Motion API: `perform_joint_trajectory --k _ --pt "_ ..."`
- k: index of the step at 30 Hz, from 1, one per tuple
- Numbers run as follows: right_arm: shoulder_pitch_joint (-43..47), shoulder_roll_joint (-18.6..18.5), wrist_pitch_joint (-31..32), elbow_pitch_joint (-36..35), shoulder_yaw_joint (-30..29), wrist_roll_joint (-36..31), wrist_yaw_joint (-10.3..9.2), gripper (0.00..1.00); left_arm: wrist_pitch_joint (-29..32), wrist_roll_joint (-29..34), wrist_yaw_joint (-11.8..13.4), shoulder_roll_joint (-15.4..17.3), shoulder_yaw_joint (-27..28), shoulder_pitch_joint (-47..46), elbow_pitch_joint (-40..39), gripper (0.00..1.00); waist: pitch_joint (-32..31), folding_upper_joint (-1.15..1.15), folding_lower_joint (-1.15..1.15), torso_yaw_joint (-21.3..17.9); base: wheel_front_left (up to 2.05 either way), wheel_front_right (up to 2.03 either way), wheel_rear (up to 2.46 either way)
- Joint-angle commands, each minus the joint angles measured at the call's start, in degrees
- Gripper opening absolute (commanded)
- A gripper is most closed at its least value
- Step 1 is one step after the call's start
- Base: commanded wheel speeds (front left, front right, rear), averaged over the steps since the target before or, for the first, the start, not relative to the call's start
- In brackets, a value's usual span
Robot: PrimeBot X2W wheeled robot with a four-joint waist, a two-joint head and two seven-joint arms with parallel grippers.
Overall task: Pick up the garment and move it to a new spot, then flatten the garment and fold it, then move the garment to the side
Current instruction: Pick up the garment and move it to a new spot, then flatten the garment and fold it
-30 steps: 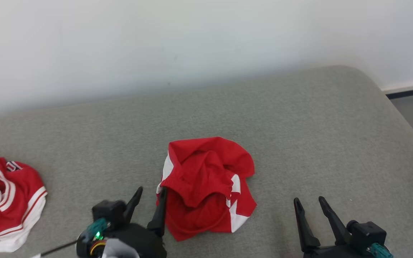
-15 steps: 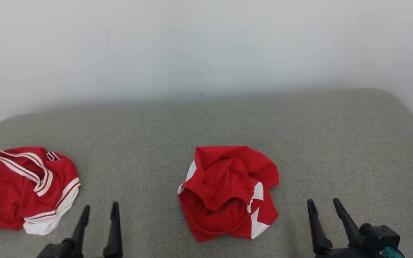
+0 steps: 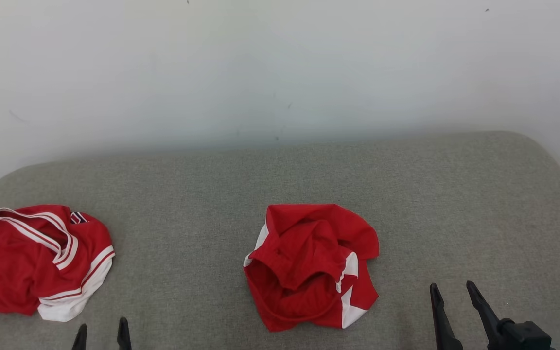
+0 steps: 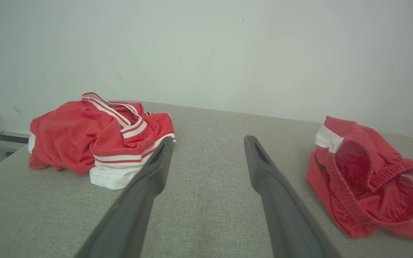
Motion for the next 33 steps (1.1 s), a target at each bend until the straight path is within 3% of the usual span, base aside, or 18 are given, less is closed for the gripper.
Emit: perform_joint_trajectory --k 1,14,33 --pt "0.82 -0.65 -0.49 0.10 0.06 -0.73 -0.10 1.00 -0.18 0.95 -0.55 -0.38 0.70 1.08 0.91 1.00 -0.11 0.00 0.00 0.03 0.00 0.00 0.00" --pt "2.20 -2.58 -0.98 1.41 2.06 -1.29 -0.10 1.00 -0.19 4.63 -3.01 -1.66 3.52 2.00 6.02 1.00 -0.79 0.00 0.00 0.01 0.00 0.00 0.00" --pt "1.26 -1.96 -1.32 1.48 2.40 -0.69 -0.10 1.00 -0.19 6.01 -3.37 -2.28 4.15 1.88 5.22 1.00 -0.52 0.00 0.00 -0.18 0.00 0.00 0.00"
